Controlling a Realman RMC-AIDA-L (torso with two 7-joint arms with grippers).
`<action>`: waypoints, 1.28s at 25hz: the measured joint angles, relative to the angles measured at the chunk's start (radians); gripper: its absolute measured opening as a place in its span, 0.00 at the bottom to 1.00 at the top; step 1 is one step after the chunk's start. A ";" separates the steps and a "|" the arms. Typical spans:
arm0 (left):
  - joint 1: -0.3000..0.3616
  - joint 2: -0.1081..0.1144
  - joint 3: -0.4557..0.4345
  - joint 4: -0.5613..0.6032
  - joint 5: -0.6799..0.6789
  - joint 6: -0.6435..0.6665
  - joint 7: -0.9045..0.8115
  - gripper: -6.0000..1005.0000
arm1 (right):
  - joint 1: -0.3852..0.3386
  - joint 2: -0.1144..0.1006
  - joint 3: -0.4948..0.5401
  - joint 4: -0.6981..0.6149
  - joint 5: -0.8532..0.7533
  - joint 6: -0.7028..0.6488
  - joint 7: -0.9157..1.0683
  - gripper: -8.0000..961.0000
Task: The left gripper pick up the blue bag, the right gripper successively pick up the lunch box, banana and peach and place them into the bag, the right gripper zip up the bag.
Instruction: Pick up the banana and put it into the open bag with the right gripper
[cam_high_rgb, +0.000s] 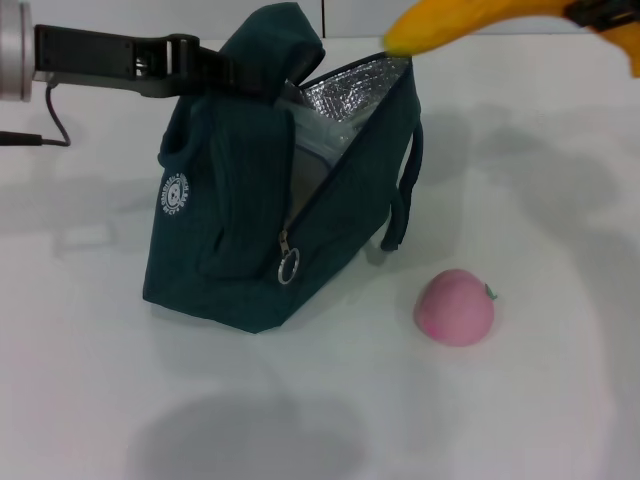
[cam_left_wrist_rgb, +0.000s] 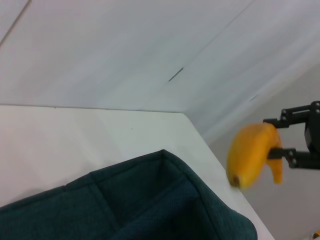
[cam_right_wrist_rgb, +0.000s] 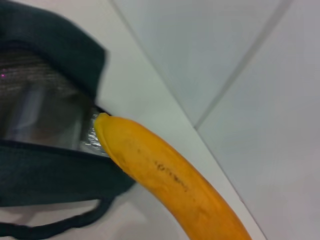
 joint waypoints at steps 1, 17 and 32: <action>0.001 0.000 0.000 0.000 0.000 -0.001 0.001 0.04 | 0.004 0.004 -0.017 -0.003 0.000 0.000 -0.006 0.47; 0.008 -0.005 -0.002 0.000 -0.003 -0.007 0.004 0.04 | 0.088 0.045 -0.229 0.021 0.005 0.062 -0.082 0.48; 0.008 -0.005 -0.002 -0.001 -0.004 -0.013 0.004 0.04 | 0.118 0.053 -0.457 0.034 0.020 0.160 -0.090 0.48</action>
